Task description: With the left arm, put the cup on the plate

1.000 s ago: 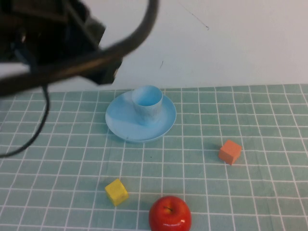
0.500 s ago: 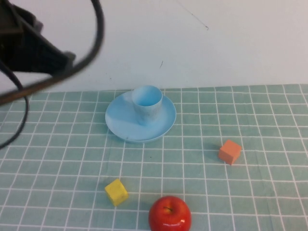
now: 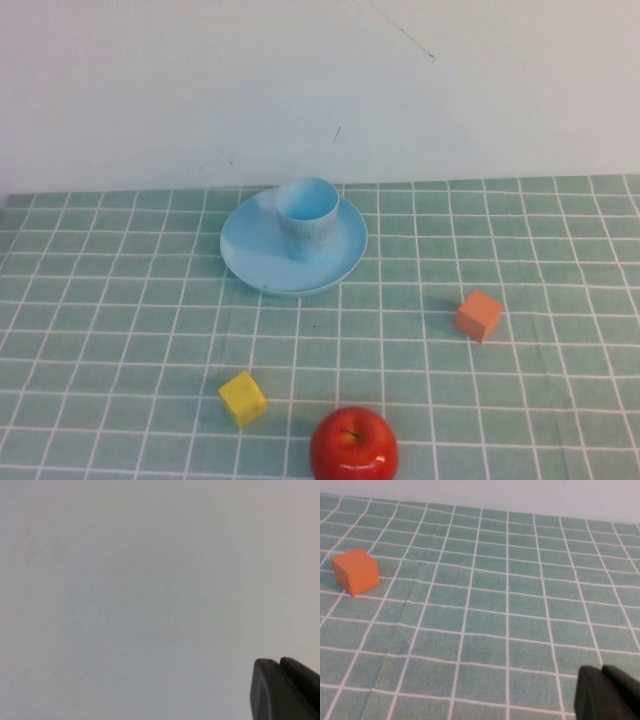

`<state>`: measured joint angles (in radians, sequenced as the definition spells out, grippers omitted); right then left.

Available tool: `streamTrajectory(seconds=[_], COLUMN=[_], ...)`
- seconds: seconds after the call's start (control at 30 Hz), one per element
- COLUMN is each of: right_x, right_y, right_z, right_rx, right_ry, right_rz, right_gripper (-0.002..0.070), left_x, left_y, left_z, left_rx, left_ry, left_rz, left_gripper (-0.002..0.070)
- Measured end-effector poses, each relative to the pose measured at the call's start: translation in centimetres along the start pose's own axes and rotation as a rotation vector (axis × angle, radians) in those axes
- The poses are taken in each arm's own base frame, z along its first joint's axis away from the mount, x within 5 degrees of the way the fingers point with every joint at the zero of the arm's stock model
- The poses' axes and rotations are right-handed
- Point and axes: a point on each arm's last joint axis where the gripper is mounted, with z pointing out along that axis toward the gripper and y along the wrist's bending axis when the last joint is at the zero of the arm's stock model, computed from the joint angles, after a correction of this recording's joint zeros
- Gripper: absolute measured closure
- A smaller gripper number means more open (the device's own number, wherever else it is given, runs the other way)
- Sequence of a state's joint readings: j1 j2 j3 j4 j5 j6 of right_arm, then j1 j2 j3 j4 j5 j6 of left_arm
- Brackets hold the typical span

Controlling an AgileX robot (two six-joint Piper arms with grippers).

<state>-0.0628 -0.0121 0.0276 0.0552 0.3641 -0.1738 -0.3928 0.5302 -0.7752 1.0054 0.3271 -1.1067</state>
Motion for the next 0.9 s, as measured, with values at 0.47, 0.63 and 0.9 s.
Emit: streamTrajectory(seconds=[0.47, 0.63, 0.9], right_x=[0.0, 0.0, 0.0], right_y=[0.0, 0.0, 0.0], right_z=[0.0, 0.0, 0.0], right_rx=[0.0, 0.0, 0.0], right_ry=[0.0, 0.0, 0.0], right_rz=[0.0, 0.0, 0.0], right_gripper=[0.0678, 0.0678, 0.0678], left_x=[16.2, 17.3, 16.9], left_y=[5.1, 4.9, 3.5], left_z=[-6.8, -6.8, -6.6], left_rx=[-0.276, -0.226, -0.066], left_ry=[-0.051, -0.049, -0.072], left_rz=[-0.435, -0.438, -0.43], left_gripper=[0.0675, 0.0675, 0.0675])
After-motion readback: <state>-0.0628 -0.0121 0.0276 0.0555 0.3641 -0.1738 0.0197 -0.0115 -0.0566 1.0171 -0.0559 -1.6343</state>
